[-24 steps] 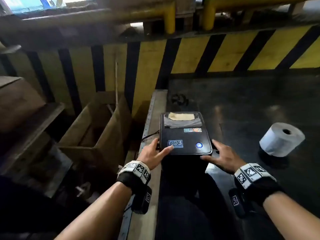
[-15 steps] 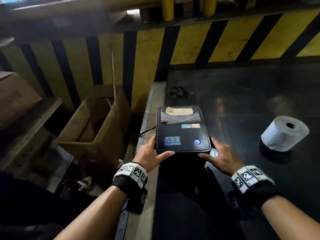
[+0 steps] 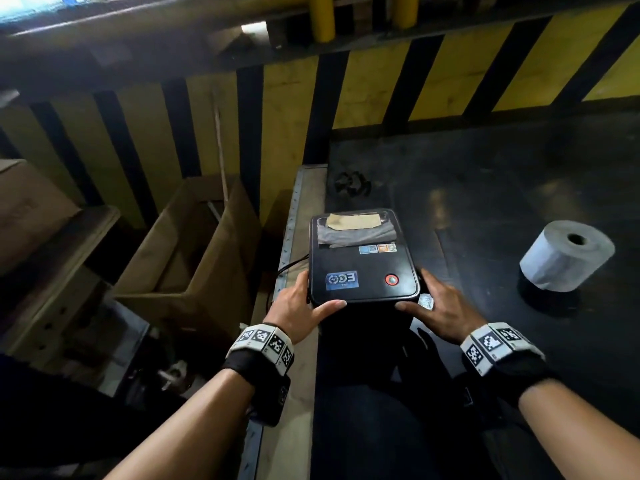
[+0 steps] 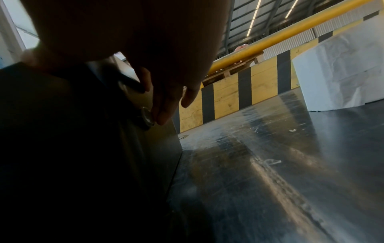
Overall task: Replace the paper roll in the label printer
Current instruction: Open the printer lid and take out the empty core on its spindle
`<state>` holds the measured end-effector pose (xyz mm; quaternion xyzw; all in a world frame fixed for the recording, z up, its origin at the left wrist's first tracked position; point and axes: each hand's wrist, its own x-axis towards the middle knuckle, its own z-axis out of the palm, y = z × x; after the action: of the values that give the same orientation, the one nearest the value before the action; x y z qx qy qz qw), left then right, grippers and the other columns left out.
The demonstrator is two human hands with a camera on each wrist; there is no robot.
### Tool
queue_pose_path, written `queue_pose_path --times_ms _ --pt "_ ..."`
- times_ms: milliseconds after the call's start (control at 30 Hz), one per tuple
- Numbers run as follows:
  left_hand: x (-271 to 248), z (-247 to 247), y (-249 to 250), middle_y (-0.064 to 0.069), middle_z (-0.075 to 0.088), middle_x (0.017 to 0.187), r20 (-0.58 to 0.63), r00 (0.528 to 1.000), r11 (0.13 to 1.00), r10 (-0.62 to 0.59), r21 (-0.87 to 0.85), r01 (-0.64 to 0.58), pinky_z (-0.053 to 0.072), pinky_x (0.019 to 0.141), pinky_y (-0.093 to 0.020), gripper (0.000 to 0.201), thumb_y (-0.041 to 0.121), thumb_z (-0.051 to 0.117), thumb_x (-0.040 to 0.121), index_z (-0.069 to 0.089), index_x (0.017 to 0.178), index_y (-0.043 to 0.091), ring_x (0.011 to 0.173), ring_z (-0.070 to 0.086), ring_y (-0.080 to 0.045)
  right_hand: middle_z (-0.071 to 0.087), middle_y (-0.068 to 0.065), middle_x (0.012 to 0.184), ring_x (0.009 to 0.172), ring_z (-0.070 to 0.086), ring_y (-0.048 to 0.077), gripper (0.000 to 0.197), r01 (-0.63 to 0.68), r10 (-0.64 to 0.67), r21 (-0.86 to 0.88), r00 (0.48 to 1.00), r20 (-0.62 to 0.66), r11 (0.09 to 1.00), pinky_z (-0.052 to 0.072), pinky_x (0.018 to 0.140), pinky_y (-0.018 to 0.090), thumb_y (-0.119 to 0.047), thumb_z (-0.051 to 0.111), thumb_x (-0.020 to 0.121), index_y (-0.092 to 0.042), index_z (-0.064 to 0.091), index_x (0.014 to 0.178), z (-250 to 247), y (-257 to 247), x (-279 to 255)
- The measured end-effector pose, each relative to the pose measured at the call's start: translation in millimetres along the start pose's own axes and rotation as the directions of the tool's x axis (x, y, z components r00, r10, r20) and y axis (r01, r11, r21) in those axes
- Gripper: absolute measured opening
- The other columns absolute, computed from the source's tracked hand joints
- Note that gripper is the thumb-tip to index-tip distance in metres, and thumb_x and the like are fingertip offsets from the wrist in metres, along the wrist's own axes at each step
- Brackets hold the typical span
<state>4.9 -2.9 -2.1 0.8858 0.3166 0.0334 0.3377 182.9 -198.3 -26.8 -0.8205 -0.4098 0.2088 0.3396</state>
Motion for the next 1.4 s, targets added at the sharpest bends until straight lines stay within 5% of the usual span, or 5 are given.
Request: queue_pose_path --times_ms 400,633,800,1067,1400 --pt "28 -41 34 0.003 0.069 0.108 -0.295 0.955 0.997 0.022 -0.060 -0.042 0.048 0.094 -0.035 0.057 0.068 0.054 0.073 0.060 0.113 0.030 0.103 0.061 -0.016 0.060 0.005 0.069 0.077 0.058 0.028 0.057 -0.097 0.075 -0.138 0.985 -0.155 0.986 0.038 0.068 0.031 -0.077 0.036 0.069 -0.023 0.051 0.057 -62 -63 55" --pt "69 -65 60 -0.011 0.068 0.116 -0.421 0.898 0.989 -0.128 -0.123 0.084 0.048 0.098 -0.035 0.084 0.078 0.054 0.065 0.063 0.117 0.013 0.112 0.060 -0.026 0.063 0.012 0.115 0.104 0.060 0.032 0.045 0.079 -0.164 -0.196 0.867 -0.470 0.977 0.053 0.084 0.044 -0.040 0.061 0.082 -0.015 0.051 0.118 -64 -84 79" --pt "89 -68 76 -0.013 0.068 0.110 -0.551 0.825 0.987 -0.129 -0.150 0.054 0.045 0.090 -0.033 0.063 0.061 0.058 0.077 0.061 0.113 0.010 0.108 0.059 -0.030 0.058 0.010 0.126 0.108 0.056 0.031 0.026 0.224 -0.384 -0.352 0.778 -0.497 0.909 0.052 0.087 0.040 -0.021 0.055 0.088 -0.016 0.063 0.113 -57 -82 100" --pt "111 -66 69 -0.007 0.056 0.135 -0.541 0.825 0.980 0.161 -0.013 -0.200 0.035 0.101 -0.023 0.047 0.029 0.048 0.094 0.043 0.137 0.011 0.125 0.051 -0.022 0.051 0.011 0.137 0.120 0.052 0.030 0.032 0.258 -0.346 -0.249 0.834 -0.429 0.933 0.045 0.102 0.039 -0.023 0.045 0.093 -0.014 0.057 0.122 -69 -77 146" --pt "135 -80 72 -0.009 0.055 0.136 -0.351 0.936 0.987 0.026 -0.142 -0.080 0.036 0.103 -0.029 0.062 0.035 0.052 0.091 0.023 0.145 0.030 0.125 0.050 -0.026 0.015 0.006 0.157 0.143 0.019 0.020 0.060 0.090 -0.110 -0.112 0.976 -0.187 0.990 0.018 0.112 0.026 -0.013 0.046 0.091 -0.023 0.020 0.145 -81 -78 162"
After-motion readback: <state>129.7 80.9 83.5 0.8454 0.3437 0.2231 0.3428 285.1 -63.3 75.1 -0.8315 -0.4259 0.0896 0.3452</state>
